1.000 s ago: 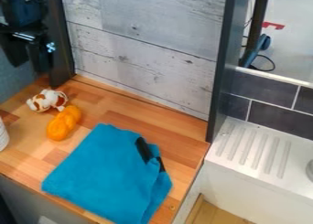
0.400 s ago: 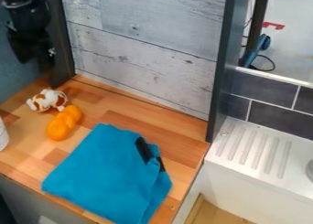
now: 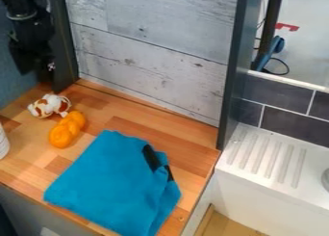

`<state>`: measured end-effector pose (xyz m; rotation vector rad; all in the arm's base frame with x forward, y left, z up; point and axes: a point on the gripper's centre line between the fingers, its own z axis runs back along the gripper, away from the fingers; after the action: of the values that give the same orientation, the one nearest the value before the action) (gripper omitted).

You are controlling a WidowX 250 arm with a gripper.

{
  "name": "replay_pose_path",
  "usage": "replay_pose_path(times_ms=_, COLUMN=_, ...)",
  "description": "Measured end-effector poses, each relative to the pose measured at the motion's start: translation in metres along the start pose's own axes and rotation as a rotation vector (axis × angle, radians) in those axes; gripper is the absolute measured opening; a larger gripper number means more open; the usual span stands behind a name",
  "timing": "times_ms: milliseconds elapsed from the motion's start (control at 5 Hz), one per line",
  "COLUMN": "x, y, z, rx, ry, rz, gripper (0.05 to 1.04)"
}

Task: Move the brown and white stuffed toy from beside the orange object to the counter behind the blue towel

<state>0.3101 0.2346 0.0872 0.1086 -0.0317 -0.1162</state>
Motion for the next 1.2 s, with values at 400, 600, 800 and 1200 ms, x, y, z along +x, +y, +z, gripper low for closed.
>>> replay_pose_path(times_ms=400, x=0.012, y=0.000, z=-0.013, rx=-0.010, ry=-0.086, rz=-0.114, gripper=1.001)
replay_pose_path(times_ms=600, x=0.007, y=0.005, z=-0.026, rx=-0.021, ry=-0.092, rz=-0.120, gripper=1.001)
replay_pose_path(times_ms=800, x=0.000, y=0.004, z=-0.047, rx=-0.031, ry=-0.023, rz=-0.141, gripper=1.001)
replay_pose_path(times_ms=1200, x=-0.012, y=-0.002, z=-0.075, rx=-0.121, ry=0.107, rz=-0.133, gripper=0.967)
